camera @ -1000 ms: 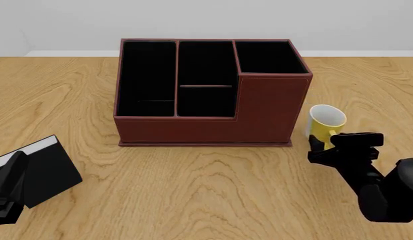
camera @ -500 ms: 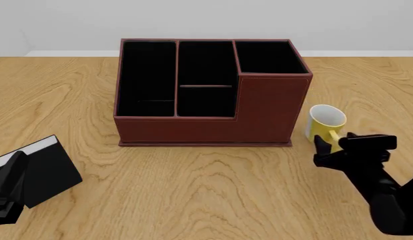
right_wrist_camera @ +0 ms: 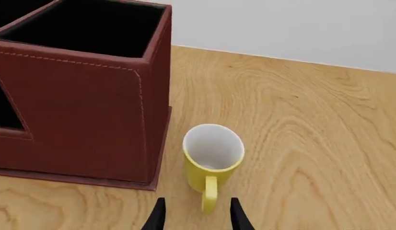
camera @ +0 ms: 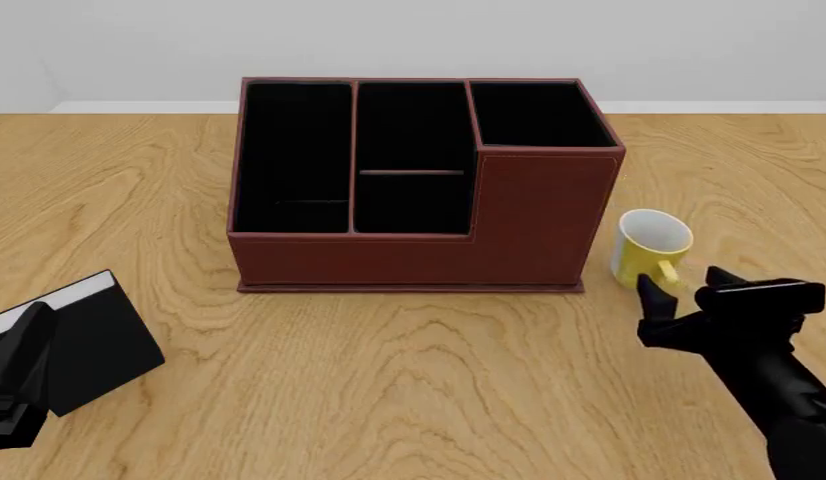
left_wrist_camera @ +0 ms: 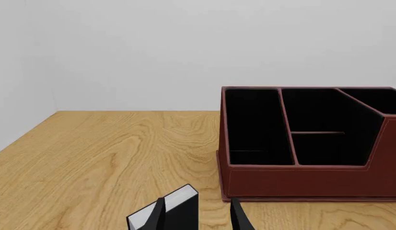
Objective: Pick up the yellow and white mug and place it to the right of the caddy.
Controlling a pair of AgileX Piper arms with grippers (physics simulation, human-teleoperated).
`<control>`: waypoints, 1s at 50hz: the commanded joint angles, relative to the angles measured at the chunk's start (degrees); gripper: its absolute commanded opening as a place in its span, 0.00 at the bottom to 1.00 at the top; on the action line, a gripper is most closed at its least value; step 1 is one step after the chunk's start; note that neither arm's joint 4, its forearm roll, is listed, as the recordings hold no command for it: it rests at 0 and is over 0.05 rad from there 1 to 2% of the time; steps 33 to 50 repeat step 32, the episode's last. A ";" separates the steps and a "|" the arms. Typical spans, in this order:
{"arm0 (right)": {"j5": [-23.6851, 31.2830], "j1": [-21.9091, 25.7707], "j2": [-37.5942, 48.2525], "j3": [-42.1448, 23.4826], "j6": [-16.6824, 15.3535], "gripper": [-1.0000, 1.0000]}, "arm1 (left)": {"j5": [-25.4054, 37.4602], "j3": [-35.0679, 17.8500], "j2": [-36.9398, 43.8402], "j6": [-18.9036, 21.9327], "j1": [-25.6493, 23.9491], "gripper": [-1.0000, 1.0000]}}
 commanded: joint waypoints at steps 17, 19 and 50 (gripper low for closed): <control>8.14 1.44 -16.89 6.50 1.30 1.00 | -0.01 0.00 0.00 0.02 -0.01 1.00; 10.78 1.73 -20.05 6.55 1.23 1.00 | -0.01 0.00 0.00 0.00 0.02 1.00; 24.76 1.61 -35.42 6.29 0.84 1.00 | 0.01 0.00 0.00 0.01 0.01 1.00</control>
